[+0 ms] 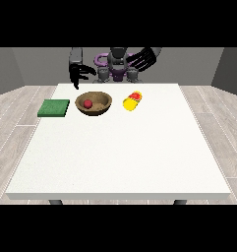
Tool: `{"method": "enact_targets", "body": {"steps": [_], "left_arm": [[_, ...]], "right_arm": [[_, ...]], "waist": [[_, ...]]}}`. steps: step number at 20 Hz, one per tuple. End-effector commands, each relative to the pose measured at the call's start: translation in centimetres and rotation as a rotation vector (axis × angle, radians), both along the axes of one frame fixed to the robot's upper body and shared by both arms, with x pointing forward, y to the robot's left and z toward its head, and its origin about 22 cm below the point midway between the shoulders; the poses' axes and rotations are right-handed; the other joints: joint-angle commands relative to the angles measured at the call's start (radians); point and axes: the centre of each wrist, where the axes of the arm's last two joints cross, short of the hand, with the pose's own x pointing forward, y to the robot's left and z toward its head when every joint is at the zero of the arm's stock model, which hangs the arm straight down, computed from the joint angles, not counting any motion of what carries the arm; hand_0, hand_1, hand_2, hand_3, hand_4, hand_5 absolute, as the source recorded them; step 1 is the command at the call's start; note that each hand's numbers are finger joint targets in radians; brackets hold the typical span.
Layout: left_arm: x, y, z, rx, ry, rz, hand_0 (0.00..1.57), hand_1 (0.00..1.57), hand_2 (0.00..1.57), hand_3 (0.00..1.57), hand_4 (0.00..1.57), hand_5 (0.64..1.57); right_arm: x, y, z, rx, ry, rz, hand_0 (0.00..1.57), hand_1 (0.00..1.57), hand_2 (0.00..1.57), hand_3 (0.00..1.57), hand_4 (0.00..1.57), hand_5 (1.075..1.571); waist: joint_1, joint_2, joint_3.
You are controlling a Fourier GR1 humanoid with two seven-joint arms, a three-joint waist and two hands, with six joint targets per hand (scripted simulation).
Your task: Pick the cup and pour the ball into the bowl, then pick the bowl and place it on the pad
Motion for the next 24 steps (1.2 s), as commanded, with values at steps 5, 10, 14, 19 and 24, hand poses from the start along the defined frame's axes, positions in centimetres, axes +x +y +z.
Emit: {"method": "enact_targets", "body": {"steps": [5, 10, 14, 19, 24], "left_arm": [[1.1, 7.8, 5.1, -0.596, 0.123, -0.348, 0.0, 0.0, 0.0, 0.0, 0.44, 1.544], [1.4, 18.4, 9.6, -0.649, 0.134, -0.389, 0.0, 0.0, 0.0, 0.0, 0.31, 1.537], [0.2, 24.0, 8.6, -0.691, 0.175, -0.375, 0.0, 0.0, 0.0, 0.0, 0.27, 1.55], [-0.2, 25.6, 13.0, -0.716, 0.123, -0.39, 0.0, 0.0, 0.0, 0.0, 0.23, 1.557], [-1.3, 27.1, 11.9, -0.718, 0.134, -0.391, 0.0, 0.0, 0.0, 0.0, 0.18, 1.563]], "right_arm": [[-1.9, 1.4, -3.5, 0.068, 0.061, -0.024, 0.0, 0.0, 0.41, 0.39, 0.69, 1.571], [-2.2, 4.1, -3.0, 0.097, 0.012, 0.043, 0.0, 0.0, 0.0, 0.0, 0.0, 1.568], [-2.5, 4.3, -3.6, 0.065, 0.079, 0.05, 0.0, 0.0, 0.0, 0.0, 0.0, 1.569], [-2.8, 6.7, -5.1, 0.082, 0.03, 0.075, 0.0, 0.0, 0.0, 0.0, 0.0, 1.57], [-2.7, 2.5, -6.5, 0.09, 0.026, 0.04, 0.0, 0.0, 0.0, 0.0, 0.0, 1.57]], "waist": [[0.082, 0.018, 0.0077], [0.032, 0.061, 0.013], [0.026, 0.043, 0.0138], [0.007, 0.099, 0.0147], [0.004, 0.101, 0.0149]]}}
